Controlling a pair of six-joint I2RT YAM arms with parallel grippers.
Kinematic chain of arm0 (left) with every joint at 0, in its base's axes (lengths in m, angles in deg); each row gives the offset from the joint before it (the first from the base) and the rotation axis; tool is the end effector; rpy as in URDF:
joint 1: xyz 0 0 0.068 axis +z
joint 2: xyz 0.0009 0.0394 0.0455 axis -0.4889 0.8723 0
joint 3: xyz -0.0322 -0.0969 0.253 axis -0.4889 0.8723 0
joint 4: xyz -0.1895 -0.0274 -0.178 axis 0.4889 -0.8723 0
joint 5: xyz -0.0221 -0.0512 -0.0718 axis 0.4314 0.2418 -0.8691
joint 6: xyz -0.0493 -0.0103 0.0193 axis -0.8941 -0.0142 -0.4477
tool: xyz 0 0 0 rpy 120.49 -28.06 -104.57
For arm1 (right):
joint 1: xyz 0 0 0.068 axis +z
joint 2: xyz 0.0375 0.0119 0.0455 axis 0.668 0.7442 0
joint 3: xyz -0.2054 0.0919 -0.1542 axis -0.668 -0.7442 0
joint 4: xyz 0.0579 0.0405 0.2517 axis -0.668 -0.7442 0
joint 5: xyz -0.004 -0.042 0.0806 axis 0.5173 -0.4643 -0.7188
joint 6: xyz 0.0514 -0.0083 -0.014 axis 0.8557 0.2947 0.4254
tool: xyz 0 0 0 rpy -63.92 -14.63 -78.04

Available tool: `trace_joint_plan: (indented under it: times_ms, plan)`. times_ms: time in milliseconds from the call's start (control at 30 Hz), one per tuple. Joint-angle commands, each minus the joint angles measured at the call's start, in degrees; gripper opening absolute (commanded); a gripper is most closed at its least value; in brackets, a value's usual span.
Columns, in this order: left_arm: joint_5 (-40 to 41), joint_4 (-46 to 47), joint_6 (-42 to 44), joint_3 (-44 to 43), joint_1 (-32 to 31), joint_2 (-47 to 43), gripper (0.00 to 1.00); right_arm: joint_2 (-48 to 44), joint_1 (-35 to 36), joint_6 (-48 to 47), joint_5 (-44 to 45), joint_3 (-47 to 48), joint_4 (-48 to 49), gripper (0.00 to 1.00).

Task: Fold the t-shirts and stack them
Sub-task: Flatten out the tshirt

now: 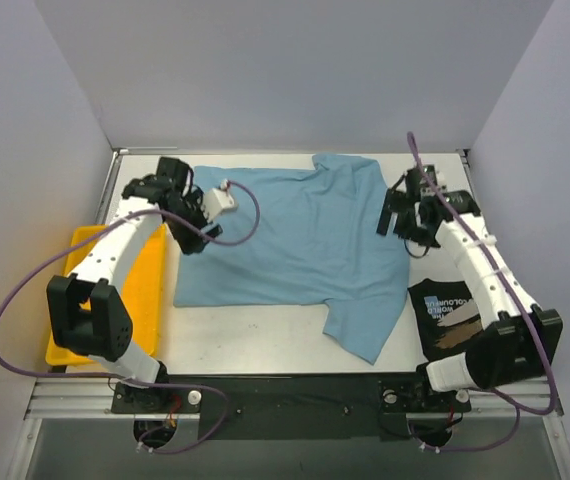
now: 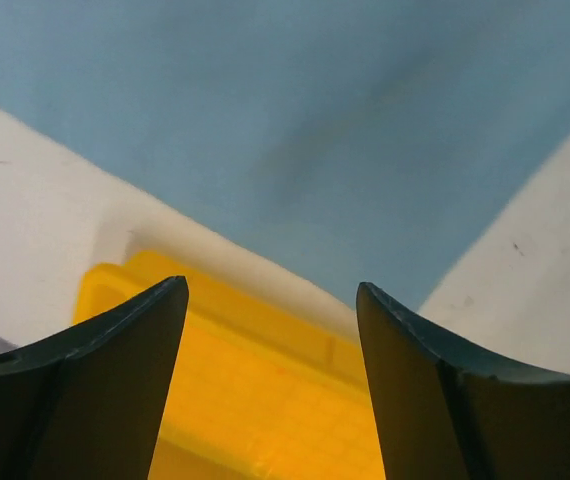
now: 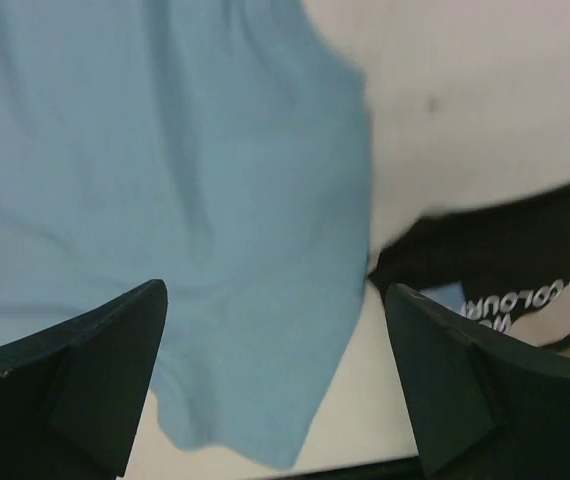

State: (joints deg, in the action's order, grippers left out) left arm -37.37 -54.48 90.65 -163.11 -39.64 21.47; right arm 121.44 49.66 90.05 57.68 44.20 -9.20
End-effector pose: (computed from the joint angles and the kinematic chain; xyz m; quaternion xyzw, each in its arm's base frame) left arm 0.3351 -0.0689 0.3081 0.4785 0.8410 -0.0283 0.2511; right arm 0.3275 0.0412 0.3428 0.1264 0.9054 0.0591 0.4011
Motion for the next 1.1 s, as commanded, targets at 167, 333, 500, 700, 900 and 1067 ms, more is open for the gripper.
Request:
trace_joint_plan:
  times_ms: [167, 333, 500, 700, 900, 1067]
  plan:
    - [3.5, 5.1, 18.4, 30.3, -2.8, -8.8, 0.86, -11.6, 12.6, 16.9, -4.9, -30.5, -9.4, 0.81]
    - [3.8, 10.9, 19.3, 35.8, -3.5, -10.1, 0.89, -14.2, 16.2, 22.1, -4.9, -39.5, -4.8, 0.81]
    - [8.2, 15.6, 18.4, 39.6, -3.9, -7.5, 0.89, -13.2, 16.9, 25.5, -7.6, -48.1, 4.5, 0.79]
    - [8.9, 18.4, 15.3, 39.8, -3.8, -5.0, 0.61, -7.6, 17.0, 27.0, -12.1, -52.8, 15.3, 0.37]
    - [10.0, 16.4, 8.3, 34.1, -2.4, -6.4, 0.00, -15.6, 11.6, 23.3, -10.9, -50.7, 11.2, 0.00]
    - [11.7, 10.5, 2.3, 21.2, 0.1, -13.1, 0.00, -28.0, 0.6, 14.6, -12.2, -33.7, 0.4, 0.00]
